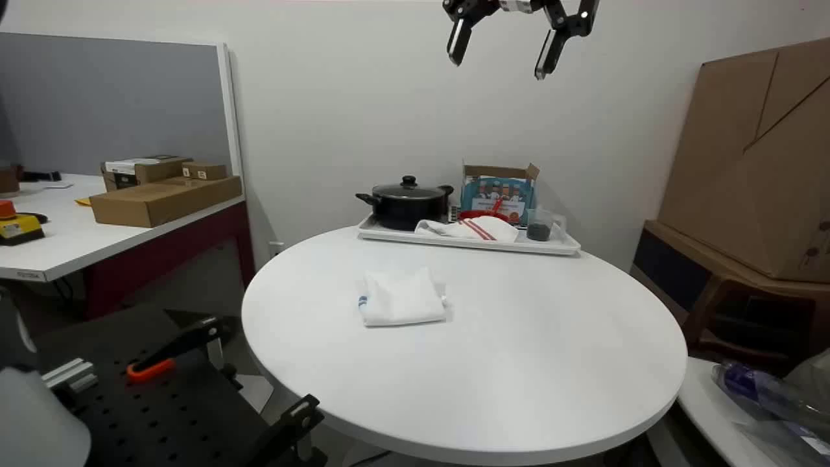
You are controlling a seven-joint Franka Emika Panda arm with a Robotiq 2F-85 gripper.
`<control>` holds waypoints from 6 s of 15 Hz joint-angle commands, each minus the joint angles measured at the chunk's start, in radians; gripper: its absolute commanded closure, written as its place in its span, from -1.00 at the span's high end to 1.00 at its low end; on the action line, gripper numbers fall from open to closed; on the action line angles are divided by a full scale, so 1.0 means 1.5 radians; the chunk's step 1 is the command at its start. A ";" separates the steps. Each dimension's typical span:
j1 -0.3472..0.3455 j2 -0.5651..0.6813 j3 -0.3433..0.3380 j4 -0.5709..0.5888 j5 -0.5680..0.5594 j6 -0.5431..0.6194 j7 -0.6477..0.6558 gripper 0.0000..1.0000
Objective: Wipe the table with the cloth
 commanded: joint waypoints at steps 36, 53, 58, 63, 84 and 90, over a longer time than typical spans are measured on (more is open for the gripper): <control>0.038 0.377 0.249 -0.247 -0.039 0.907 0.066 1.00; -0.003 0.559 0.292 -0.086 -0.053 0.890 0.083 0.17; 0.012 0.550 0.292 -0.093 -0.054 0.881 0.085 -0.58; -0.019 0.534 0.320 -0.110 -0.044 0.853 0.065 -0.26; 0.059 0.500 0.221 -0.162 -0.091 0.805 0.097 -0.57; 0.032 0.465 0.251 -0.172 -0.073 0.778 0.074 0.31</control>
